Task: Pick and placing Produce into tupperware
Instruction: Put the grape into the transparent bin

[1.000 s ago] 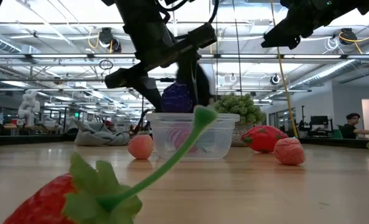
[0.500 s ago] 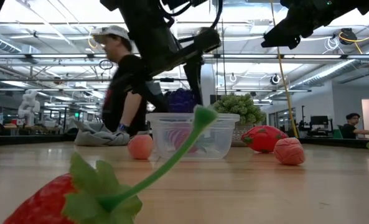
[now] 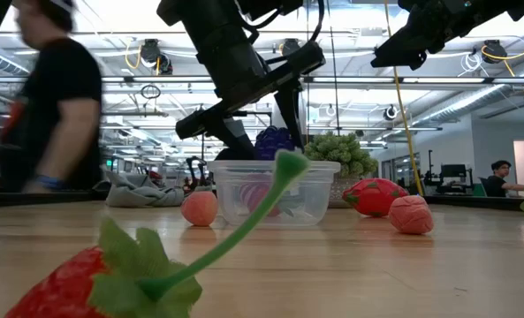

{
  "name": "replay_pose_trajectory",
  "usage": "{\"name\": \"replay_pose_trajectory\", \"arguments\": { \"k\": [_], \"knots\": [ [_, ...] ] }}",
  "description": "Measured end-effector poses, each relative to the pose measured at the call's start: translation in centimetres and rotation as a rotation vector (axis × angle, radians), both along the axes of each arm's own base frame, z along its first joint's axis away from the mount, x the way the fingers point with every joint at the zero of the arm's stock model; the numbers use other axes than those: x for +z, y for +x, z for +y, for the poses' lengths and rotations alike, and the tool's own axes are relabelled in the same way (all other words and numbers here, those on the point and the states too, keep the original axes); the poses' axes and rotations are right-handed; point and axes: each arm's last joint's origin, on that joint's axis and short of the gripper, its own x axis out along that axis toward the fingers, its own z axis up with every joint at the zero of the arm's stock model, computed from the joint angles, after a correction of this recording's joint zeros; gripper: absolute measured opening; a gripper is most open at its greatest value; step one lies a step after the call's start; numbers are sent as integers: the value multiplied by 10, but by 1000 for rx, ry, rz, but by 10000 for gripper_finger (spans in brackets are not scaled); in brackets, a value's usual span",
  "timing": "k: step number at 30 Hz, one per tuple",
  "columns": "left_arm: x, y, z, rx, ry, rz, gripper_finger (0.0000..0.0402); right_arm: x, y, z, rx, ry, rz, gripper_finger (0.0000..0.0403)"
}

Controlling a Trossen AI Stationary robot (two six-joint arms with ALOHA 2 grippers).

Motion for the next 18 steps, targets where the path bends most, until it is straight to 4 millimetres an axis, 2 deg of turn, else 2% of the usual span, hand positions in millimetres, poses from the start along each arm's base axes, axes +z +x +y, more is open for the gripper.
{"name": "replay_pose_trajectory", "arguments": {
  "k": [7, 18],
  "knots": [
    [-10, 1, 0, 4, 2, 35, 241, 0, 0, 0, 0, 0, 0, 183],
    [-14, 3, 0, -19, 16, 41, 241, 0, 0, 0, 0, 1, 0, 183]
  ]
}}
